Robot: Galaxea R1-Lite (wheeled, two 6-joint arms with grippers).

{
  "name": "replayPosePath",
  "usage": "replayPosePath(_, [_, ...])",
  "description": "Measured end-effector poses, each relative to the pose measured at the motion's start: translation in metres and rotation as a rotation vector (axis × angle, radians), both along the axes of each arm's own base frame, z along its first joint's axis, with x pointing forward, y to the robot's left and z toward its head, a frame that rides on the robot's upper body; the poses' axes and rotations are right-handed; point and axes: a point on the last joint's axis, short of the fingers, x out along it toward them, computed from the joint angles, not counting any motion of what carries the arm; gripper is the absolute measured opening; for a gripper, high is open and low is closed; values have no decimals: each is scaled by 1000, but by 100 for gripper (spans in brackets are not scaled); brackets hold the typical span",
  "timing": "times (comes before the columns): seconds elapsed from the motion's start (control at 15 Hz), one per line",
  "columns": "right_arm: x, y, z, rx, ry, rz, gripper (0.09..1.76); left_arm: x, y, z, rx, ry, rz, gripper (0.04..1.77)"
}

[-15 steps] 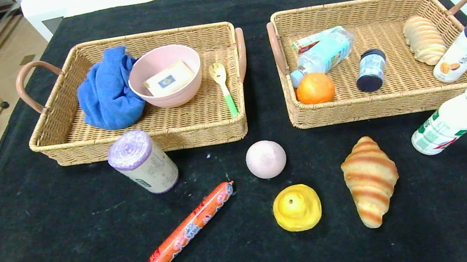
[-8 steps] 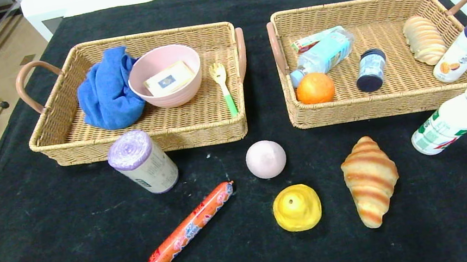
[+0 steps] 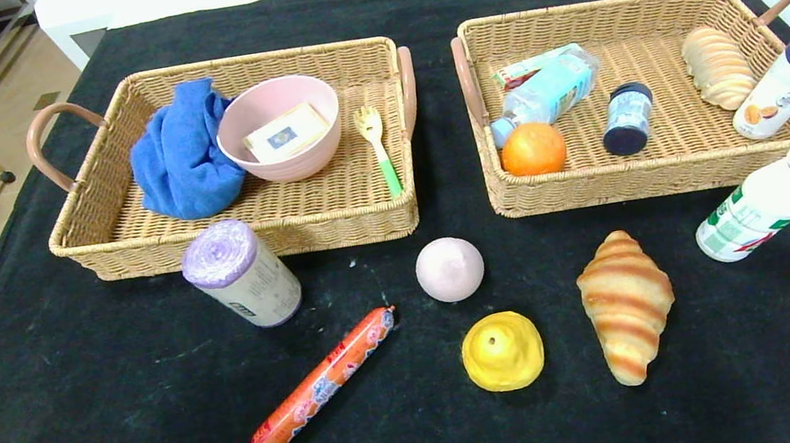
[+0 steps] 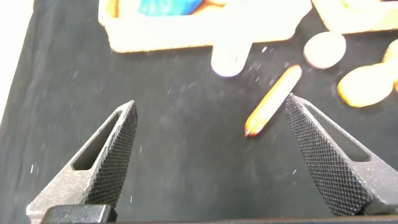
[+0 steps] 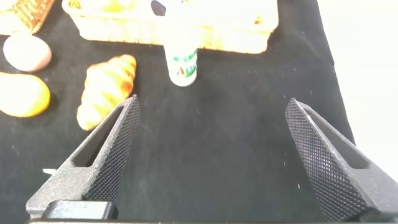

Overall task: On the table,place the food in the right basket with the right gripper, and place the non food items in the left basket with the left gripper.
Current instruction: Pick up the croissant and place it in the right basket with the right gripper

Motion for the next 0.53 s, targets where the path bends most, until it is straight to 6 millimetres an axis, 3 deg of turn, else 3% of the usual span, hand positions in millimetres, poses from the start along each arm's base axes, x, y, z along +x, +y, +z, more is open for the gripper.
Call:
replayPosePath(0.27, [25,3,34,-3,33,114,171,16,-3,32,24,3,-127,172])
replayPosePath(0.53, [48,5,58,-6,63,204,171,35,-4,50,60,27,-173,172])
